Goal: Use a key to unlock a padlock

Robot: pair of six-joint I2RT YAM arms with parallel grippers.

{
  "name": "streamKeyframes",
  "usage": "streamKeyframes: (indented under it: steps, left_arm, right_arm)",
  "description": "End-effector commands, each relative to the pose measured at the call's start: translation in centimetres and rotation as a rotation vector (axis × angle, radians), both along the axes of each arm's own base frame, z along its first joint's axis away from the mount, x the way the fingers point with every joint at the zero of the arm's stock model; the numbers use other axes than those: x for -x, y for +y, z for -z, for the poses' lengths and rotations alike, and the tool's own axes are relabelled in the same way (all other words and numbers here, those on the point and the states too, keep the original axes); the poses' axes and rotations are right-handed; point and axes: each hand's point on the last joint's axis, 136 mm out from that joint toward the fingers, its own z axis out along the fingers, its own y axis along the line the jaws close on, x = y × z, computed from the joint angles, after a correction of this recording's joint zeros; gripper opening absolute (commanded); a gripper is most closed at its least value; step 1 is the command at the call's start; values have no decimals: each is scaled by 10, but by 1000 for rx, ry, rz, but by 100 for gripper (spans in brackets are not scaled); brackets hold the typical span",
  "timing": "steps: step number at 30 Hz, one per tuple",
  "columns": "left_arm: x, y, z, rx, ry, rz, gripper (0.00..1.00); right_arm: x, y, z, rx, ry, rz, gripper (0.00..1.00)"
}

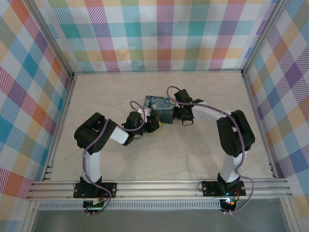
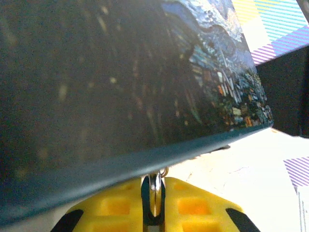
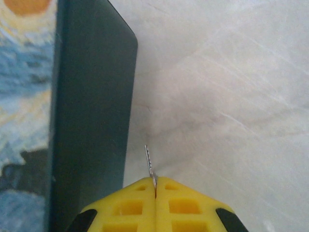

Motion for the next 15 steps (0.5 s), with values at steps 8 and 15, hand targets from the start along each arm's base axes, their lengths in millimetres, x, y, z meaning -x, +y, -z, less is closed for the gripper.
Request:
streamKeyframes:
  steps: [8,15]
  left_arm:
    - [15,-2,-11,3,258,13,3]
    - [9,-10,-40,89,278,5,2]
  right_arm:
    - [32,-19,-26,-56,-70,16,0]
    - [62,-15,-48,-204,-124,-16,0]
